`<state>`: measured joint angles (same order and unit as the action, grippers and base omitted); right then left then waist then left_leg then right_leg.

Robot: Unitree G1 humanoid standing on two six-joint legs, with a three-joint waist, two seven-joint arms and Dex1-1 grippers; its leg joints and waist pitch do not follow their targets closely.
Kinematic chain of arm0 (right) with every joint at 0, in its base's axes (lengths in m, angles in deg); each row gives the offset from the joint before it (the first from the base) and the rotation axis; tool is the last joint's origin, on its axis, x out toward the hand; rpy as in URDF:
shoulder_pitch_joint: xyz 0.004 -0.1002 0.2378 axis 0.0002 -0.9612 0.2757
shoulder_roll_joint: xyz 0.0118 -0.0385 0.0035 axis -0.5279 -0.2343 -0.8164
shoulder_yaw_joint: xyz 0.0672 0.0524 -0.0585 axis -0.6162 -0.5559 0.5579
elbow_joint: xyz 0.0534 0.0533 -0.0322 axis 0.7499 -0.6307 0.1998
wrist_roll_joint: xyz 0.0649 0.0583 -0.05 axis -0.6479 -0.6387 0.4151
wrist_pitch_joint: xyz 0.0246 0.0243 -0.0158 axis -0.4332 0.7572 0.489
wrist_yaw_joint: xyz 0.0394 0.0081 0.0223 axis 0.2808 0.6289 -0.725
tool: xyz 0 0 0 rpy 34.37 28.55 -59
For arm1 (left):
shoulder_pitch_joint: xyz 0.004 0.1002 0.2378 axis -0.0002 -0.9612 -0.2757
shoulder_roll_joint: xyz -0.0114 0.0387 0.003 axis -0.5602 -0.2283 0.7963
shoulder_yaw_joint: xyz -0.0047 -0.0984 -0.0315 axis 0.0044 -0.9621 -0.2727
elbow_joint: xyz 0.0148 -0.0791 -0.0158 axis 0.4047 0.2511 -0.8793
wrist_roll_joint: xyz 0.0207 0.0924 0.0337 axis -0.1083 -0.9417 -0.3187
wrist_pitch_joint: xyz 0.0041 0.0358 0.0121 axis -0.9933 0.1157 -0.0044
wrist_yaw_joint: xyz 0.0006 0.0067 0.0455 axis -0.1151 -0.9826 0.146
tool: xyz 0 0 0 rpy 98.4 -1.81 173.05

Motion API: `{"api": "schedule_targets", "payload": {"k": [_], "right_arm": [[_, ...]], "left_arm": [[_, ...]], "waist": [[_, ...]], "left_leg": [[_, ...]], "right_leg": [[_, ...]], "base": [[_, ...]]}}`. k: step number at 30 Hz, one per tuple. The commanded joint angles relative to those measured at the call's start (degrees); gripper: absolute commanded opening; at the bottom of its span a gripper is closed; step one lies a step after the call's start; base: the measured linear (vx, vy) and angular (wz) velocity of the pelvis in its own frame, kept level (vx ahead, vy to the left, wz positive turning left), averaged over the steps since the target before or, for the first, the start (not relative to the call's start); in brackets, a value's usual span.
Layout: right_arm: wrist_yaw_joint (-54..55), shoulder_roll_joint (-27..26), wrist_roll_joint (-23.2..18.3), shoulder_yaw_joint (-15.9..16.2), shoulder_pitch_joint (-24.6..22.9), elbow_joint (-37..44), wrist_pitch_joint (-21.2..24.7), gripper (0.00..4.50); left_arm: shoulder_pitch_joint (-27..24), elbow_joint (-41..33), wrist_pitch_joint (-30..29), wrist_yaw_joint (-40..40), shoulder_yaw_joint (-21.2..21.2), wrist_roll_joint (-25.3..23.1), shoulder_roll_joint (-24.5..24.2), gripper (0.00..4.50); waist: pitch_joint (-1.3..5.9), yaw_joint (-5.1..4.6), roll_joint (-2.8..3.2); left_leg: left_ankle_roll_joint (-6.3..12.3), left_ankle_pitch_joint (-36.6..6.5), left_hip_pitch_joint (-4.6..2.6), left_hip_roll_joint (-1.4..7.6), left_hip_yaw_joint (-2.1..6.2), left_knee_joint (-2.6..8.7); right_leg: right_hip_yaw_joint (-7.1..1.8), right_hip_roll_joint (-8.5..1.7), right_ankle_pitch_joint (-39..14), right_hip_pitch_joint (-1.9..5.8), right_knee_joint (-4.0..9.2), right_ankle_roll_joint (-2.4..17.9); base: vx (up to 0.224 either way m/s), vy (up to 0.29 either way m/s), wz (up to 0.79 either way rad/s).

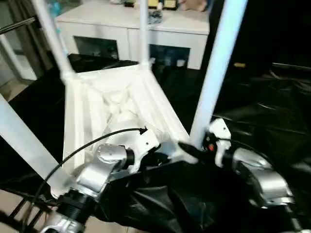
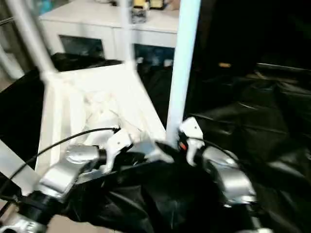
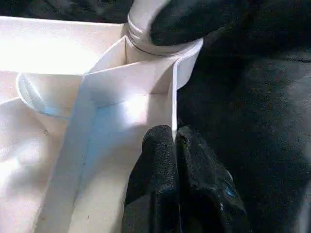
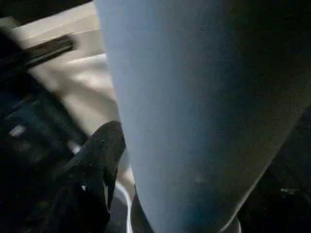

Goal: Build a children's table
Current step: Rotate leg to tighten

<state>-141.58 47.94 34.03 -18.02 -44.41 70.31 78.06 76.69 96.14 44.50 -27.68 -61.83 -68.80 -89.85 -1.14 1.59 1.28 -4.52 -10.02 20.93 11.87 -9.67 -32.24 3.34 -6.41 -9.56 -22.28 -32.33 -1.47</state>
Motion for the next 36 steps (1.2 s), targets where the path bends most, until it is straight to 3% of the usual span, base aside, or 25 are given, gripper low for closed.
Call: {"api": "schedule_targets", "payload": {"k": [1,3,5,6,9,11,15,22,26,28,31,34,35,36], "right_arm": [[-6.89,0.30,-1.39,5.19,-0.78,1.12,0.25,3.13],[-10.34,2.18,-2.13,5.35,-0.78,1.59,0.59,3.13],[-15.63,5.21,-3.47,6.20,-0.58,2.40,1.24,3.13],[-16.03,5.48,-3.51,6.28,-0.55,2.45,1.21,3.13],[-18.80,7.07,-4.08,6.49,-0.43,2.70,1.09,3.13],[-20.42,7.76,-4.73,6.39,-0.10,2.69,1.26,2.89],[-21.36,8.17,-4.73,6.79,0.27,2.68,1.54,2.57],[-20.61,6.93,-5.23,7.21,-0.10,3.26,1.89,2.18],[-17.90,5.39,-5.48,6.73,-1.40,3.69,2.64,2.08],[-11.48,2.63,-4.05,5.82,-2.28,3.26,2.49,2.07],[-6.46,0.37,-2.49,5.19,-2.53,2.36,2.29,2.04],[4.92,-5.50,1.29,4.53,-2.43,-1.09,2.61,2.00],[5.16,-5.63,1.37,4.52,-2.43,-1.17,2.66,1.99],[10.92,-9.23,2.94,4.38,-1.89,-3.08,3.36,1.99]], "left_arm": [[0.93,-1.75,2.58,2.99,1.13,2.88,0.32,0.00],[1.18,-1.47,3.12,6.02,0.88,3.47,-1.55,0.00],[2.37,0.44,4.37,9.86,0.66,4.16,-4.58,0.00],[2.54,0.76,4.51,10.15,0.65,4.14,-4.84,0.00],[3.81,3.03,5.78,12.03,0.21,4.09,-6.05,0.00],[5.02,4.73,6.69,13.55,-0.07,4.19,-7.07,0.00],[5.88,6.12,7.63,14.39,-0.24,4.24,-7.87,0.00],[6.62,7.87,8.71,13.59,-0.50,4.23,-7.14,0.00],[6.04,7.23,7.90,10.06,-1.32,4.23,-5.28,0.00],[4.99,5.37,5.76,5.29,-2.29,4.35,-3.11,0.00],[4.25,4.49,4.69,2.58,-2.21,3.60,-2.05,0.00],[2.70,3.53,2.52,-3.66,-1.57,1.24,1.12,0.00],[2.67,3.52,2.46,-3.80,-1.56,1.19,1.21,0.00],[2.53,3.73,1.22,-7.81,-1.25,-0.02,4.06,0.00]], "waist": [[2.23,0.36,-0.83],[2.58,0.77,-1.11],[2.83,1.15,-0.47],[2.99,1.27,-0.54],[2.90,1.99,-0.51],[2.76,2.24,-0.78],[2.60,2.40,-0.48],[2.53,2.52,-0.68],[2.44,2.93,-0.80],[2.29,3.02,-0.74],[2.17,2.72,-1.13],[1.78,1.37,-1.06],[1.81,1.29,-1.09],[1.76,1.00,-1.40]], "left_leg": [[2.63,-20.55,-0.57,0.87,-0.63,4.01],[3.90,-14.48,0.42,0.65,-0.63,3.58],[4.88,-11.37,0.12,0.65,-0.75,3.21],[5.62,-9.33,0.16,0.62,-0.78,2.94],[6.03,-8.88,-0.29,0.77,-0.99,2.84],[5.74,-10.06,-0.26,0.76,-1.09,2.94],[3.85,-13.75,-0.54,0.94,-1.10,3.27],[2.67,-14.17,-0.40,0.85,-1.08,3.34],[2.39,-14.47,-0.41,0.90,-1.07,3.38],[1.86,-15.48,-0.41,0.90,-1.05,3.54],[0.41,-17.54,-0.27,0.71,-0.79,3.85],[-1.04,-20.33,0.10,0.42,-0.47,4.29],[-1.13,-21.03,-0.08,0.32,-0.38,4.23],[-0.98,-22.47,-0.42,0.35,-0.30,4.12]], "right_leg": [[-1.48,-0.93,-17.20,1.11,3.86,11.04],[-1.68,-0.85,-11.76,1.88,2.67,11.78],[-1.66,-0.80,-7.27,1.83,2.11,13.25],[-1.66,-0.60,-3.58,2.03,1.69,14.24],[-1.63,-0.48,-1.51,1.87,1.47,15.74],[-1.63,-0.48,-3.22,1.95,1.56,15.71],[-1.86,-0.57,-7.96,1.71,1.85,14.68],[-2.05,-0.69,-9.40,1.73,1.96,13.64],[-2.13,-0.78,-10.15,1.71,2.03,13.31],[-2.18,-0.82,-11.93,1.60,2.22,12.77],[-2.07,-0.87,-17.86,1.60,2.68,10.52],[-1.78,-0.75,-24.17,1.34,3.35,7.86],[-1.70,-0.80,-26.16,1.27,3.62,7.10],[-1.83,-0.82,-29.54,0.72,4.05,5.76]], "base": [[0.062,-0.030,0.08],[0.058,-0.028,0.04],[0.053,-0.019,-0.03],[0.051,-0.001,-0.02],[0.000,0.000,0.00],[0.000,0.000,0.00],[0.000,0.000,0.00],[0.000,0.000,0.00],[0.000,0.000,0.00],[0.000,0.000,0.00],[0.000,0.000,0.00],[0.000,0.000,0.00],[0.000,0.000,0.00],[0.000,0.000,0.00]]}}
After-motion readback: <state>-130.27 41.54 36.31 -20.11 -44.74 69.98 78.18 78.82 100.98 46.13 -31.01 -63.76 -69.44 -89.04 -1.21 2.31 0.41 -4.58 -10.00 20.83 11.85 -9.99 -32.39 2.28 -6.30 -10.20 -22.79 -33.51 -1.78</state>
